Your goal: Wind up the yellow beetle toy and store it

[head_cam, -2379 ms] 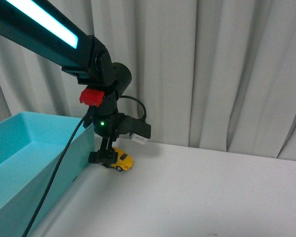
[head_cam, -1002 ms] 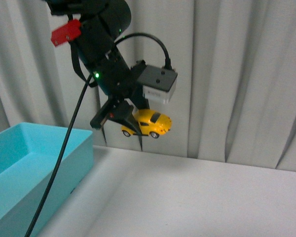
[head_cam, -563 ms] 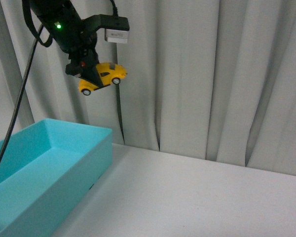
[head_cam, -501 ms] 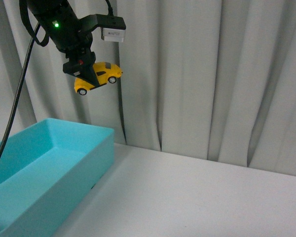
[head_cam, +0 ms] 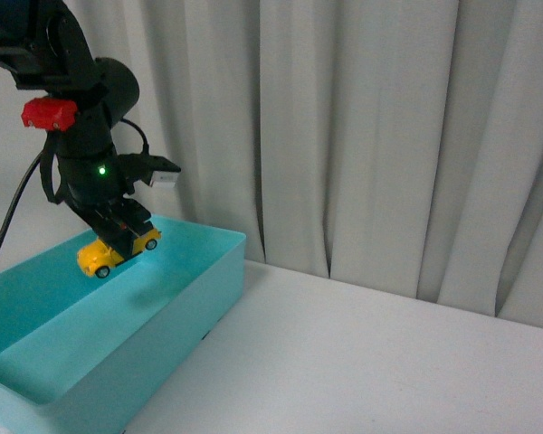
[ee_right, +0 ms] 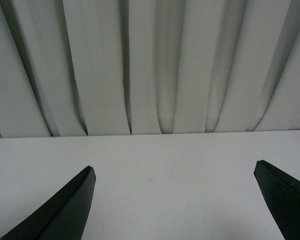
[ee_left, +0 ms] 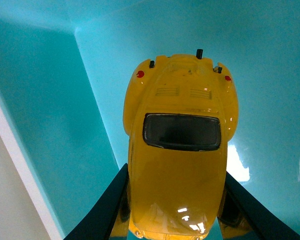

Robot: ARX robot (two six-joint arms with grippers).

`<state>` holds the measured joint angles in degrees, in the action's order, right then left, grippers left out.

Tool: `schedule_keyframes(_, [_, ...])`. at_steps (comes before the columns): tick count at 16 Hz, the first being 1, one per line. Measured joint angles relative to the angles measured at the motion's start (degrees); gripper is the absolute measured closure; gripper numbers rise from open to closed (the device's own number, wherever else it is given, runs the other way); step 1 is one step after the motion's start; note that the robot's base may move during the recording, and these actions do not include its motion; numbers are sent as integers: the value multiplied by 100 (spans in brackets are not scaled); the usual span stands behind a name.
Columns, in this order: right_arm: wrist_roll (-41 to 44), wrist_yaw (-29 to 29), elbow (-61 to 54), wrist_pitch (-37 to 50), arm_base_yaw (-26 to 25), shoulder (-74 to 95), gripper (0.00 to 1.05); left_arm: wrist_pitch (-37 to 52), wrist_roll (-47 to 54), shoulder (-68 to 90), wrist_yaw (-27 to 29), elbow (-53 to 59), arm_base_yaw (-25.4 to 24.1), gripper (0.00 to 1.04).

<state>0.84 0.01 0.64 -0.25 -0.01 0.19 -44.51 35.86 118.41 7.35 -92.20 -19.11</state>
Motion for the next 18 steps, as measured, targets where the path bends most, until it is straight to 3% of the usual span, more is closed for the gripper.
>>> schedule_keyframes(14, [0,0,0,2,0,0,7,-79,-581,710,166,-284,-61,64])
schedule_keyframes(18, [0,2,0,2,0,0,7,-367,-748,868,92,-815,-114,15])
